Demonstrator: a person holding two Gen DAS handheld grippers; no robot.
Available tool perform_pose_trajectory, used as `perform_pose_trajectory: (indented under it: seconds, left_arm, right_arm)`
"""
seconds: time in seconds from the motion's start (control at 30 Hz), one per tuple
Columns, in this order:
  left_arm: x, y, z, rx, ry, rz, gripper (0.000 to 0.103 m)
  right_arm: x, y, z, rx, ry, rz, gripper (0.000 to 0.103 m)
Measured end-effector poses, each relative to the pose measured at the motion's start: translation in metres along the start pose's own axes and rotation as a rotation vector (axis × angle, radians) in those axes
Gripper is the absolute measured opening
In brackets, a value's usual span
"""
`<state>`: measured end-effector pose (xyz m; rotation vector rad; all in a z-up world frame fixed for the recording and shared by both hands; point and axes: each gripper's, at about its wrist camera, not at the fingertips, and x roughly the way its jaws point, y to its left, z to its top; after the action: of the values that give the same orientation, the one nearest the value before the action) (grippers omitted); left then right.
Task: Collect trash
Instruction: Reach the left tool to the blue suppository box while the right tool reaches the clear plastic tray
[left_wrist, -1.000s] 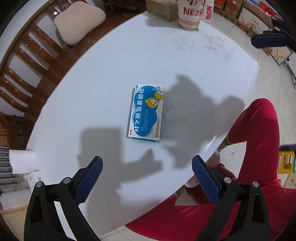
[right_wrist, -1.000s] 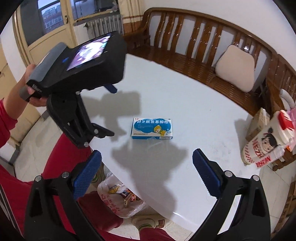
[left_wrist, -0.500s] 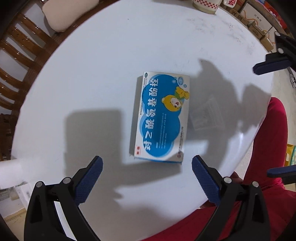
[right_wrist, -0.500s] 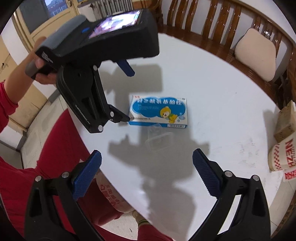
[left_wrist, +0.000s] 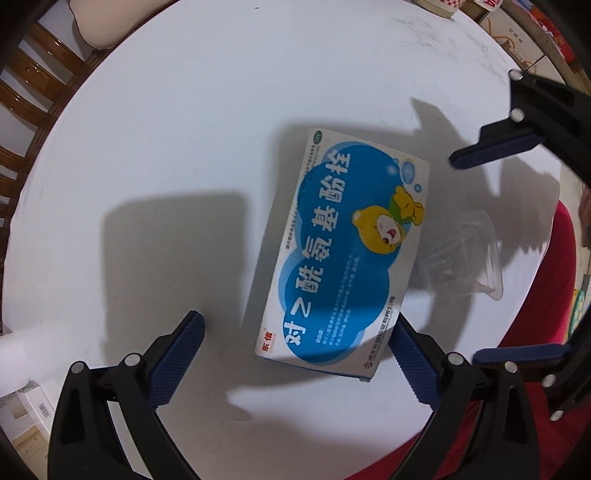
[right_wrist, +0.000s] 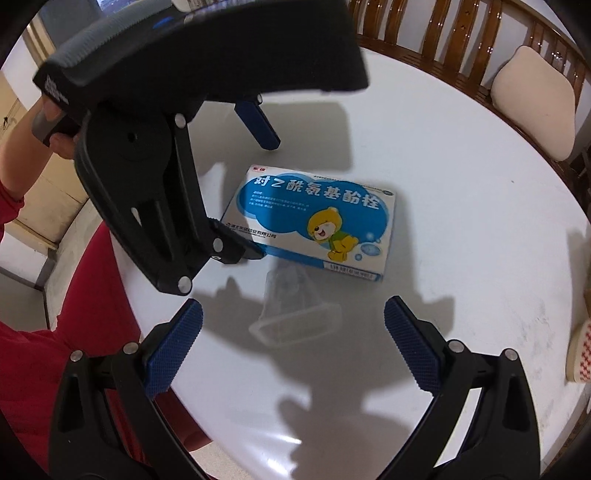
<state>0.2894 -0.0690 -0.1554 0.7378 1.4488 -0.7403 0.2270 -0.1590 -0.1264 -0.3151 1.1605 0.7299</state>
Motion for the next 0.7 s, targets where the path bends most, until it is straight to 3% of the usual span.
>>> perform_pose_trajectory:
  seconds: [0.13,0.2,0.37,0.43,0.5,0.63,0.7]
  left_arm:
    - [-0.001,0.004,0.001,0.011,-0.006,-0.003,0.095]
    - [-0.001,0.004,0.002,0.017,-0.013,-0.002,0.095]
    - [-0.004,0.003,0.016,0.027,-0.035,-0.002,0.095]
    - [-0.004,0.004,0.019,0.018,-0.045,-0.008,0.094]
    - [-0.006,0.005,0.019,0.011,-0.055,-0.001,0.090]
    - [-0.014,0.006,0.017,-0.009,-0.070,-0.001,0.070]
    - [-0.016,0.007,0.016,-0.020,-0.066,0.003,0.066]
  right_arm:
    - [0.007,0.003,-0.001,-0.007,-0.012,0.010,0.095]
    - [0.009,0.004,0.000,-0.005,-0.018,0.022,0.081]
    - [0.011,0.008,-0.002,0.004,-0.021,0.034,0.071]
    - [0.011,0.011,-0.002,0.006,-0.026,0.022,0.060]
    - [0.009,0.012,-0.004,0.015,-0.030,0.017,0.046]
    - [0.005,0.018,-0.009,0.038,-0.029,0.000,0.046]
    - [0.003,0.021,-0.011,0.047,-0.025,-0.012,0.046]
